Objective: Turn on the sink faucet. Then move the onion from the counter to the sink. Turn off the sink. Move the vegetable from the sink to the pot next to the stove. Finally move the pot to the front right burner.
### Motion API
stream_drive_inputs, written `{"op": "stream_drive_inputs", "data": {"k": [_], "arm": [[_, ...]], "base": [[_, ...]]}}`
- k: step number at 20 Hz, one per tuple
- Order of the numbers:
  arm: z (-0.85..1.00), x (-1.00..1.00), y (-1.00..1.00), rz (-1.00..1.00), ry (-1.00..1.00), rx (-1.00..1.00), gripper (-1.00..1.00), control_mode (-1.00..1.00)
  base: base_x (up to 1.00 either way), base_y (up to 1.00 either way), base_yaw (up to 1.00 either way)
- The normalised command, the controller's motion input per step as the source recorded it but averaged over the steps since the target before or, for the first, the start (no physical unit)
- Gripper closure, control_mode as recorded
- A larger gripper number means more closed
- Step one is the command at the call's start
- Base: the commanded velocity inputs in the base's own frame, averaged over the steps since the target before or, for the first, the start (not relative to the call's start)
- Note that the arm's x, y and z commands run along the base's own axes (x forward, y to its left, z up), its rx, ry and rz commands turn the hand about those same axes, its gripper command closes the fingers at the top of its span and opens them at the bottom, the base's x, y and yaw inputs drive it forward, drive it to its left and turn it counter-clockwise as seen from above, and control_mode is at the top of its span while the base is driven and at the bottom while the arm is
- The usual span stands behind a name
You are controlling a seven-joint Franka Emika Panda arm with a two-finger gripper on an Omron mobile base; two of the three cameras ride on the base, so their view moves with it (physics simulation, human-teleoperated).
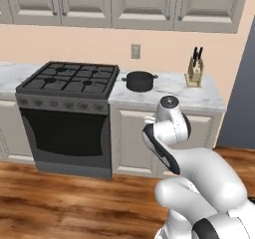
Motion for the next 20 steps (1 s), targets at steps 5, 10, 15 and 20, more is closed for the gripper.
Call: {"op": "stream_drive_inputs", "data": {"k": [5,10,15,20], "arm": [[0.00,0.00,0.00,0.00,0.00,0.00,1.00,1.00],[0.00,0.00,0.00,0.00,0.00,0.00,1.00,1.00],[0.00,0.00,0.00,0.00,0.00,0.00,1.00,1.00],[0.00,0.00,0.00,0.00,0.00,0.00,1.00,1.00]], "base": [[0.68,0.38,-0.28],[0.65,0.49,-0.27],[0.61,0.50,-0.27],[0.63,0.50,-0.26]]}}
